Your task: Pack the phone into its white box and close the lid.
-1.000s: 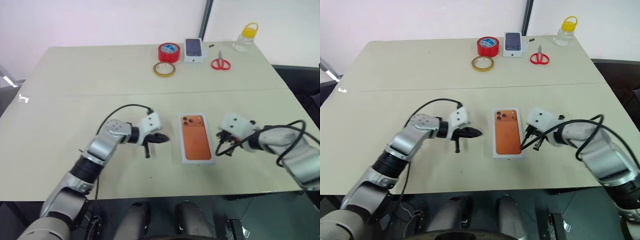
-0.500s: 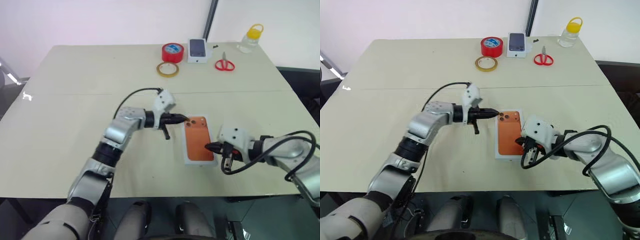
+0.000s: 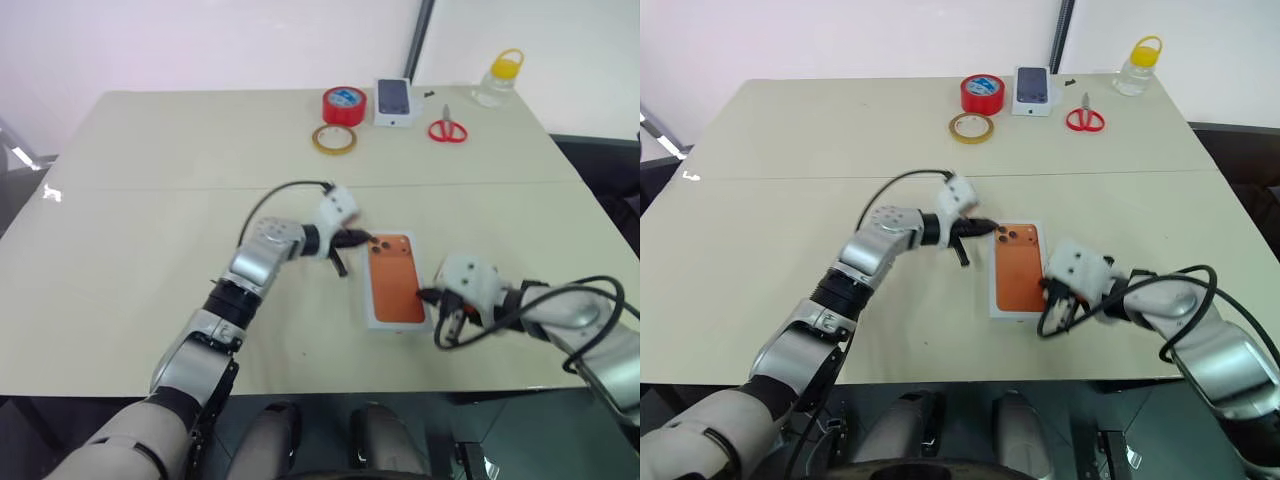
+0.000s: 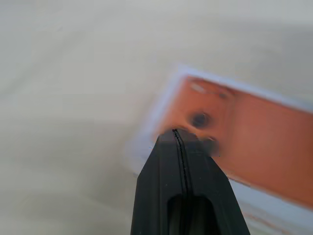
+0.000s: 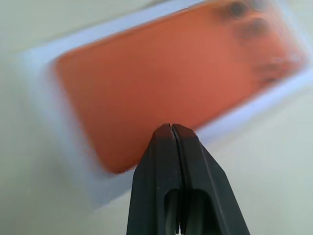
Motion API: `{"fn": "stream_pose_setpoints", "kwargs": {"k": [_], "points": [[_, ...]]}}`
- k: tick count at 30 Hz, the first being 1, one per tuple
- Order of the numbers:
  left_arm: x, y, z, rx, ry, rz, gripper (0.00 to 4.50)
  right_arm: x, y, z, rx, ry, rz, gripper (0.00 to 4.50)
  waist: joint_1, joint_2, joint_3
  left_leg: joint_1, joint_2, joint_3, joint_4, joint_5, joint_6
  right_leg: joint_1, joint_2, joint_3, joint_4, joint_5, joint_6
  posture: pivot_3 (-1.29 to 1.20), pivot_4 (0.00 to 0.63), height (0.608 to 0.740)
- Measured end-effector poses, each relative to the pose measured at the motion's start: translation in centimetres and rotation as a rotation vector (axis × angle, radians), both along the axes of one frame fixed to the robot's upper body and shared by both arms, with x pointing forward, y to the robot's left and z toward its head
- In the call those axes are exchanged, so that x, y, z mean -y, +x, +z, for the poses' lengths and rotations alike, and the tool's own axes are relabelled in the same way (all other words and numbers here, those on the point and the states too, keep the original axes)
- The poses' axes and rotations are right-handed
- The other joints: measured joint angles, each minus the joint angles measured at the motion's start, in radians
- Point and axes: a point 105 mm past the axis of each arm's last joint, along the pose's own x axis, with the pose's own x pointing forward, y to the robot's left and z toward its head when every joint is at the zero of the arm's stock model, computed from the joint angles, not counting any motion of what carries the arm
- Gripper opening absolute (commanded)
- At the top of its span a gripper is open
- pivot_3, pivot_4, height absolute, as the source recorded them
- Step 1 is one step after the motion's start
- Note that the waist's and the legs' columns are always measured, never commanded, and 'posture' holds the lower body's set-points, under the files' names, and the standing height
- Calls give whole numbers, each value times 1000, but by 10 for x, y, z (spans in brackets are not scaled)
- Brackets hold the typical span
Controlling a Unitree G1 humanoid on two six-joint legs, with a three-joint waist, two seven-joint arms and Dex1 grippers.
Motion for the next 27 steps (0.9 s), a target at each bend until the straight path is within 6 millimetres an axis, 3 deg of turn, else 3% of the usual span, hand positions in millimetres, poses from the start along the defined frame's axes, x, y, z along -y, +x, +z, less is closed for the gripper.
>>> {"fn": "stream_pose_setpoints", "kwargs": {"k": [4, 6, 10, 14, 18, 21, 27], "points": [[-68, 15, 31, 101, -50, 213, 0, 20, 30, 38, 162, 81, -104, 24, -8, 1, -1, 1, 0, 0, -2, 1, -2, -1, 1, 0, 0, 0, 0, 0, 150, 740], [-94, 11, 28, 106, -44, 290, 0, 24, 38, 41, 162, 129, -118, 24, -4, 1, -1, 1, 0, 0, -2, 1, -2, 0, 0, 0, -1, 0, 0, 0, 150, 740], [-153, -10, 2, 62, 10, 453, 0, 35, 60, 43, 151, 264, -171, 24, -7, 1, -1, 1, 0, 0, -2, 1, -2, 0, 0, 1, 0, 0, 0, 0, 150, 740], [-186, -27, 8, 79, -19, 563, 0, 42, 77, 43, 162, 345, -217, 24, -3, 1, -1, 0, 0, 0, -1, 1, -1, 0, -1, 0, -1, 0, 0, 0, 150, 740], [-207, -44, -7, 46, 11, 643, 0, 52, 81, 25, 127, 336, -244, 24, -2, 1, -1, 0, 0, 0, -2, 1, -1, 0, -1, 0, -2, 0, 0, 0, 150, 740], [-206, -48, -18, 2, -1, 669, 0, 54, 82, 19, 110, 340, -237, 24, -3, 1, -1, 0, 0, 0, -1, 1, -1, 0, -1, 0, -1, 0, 0, 0, 150, 740], [-202, -49, -13, 25, -18, 684, 0, 52, 84, 10, 77, 357, -229, 24, -9, 2, -1, 1, 0, 0, -2, 1, -1, 0, 0, 0, -1, 0, 0, 0, 150, 740]]}}
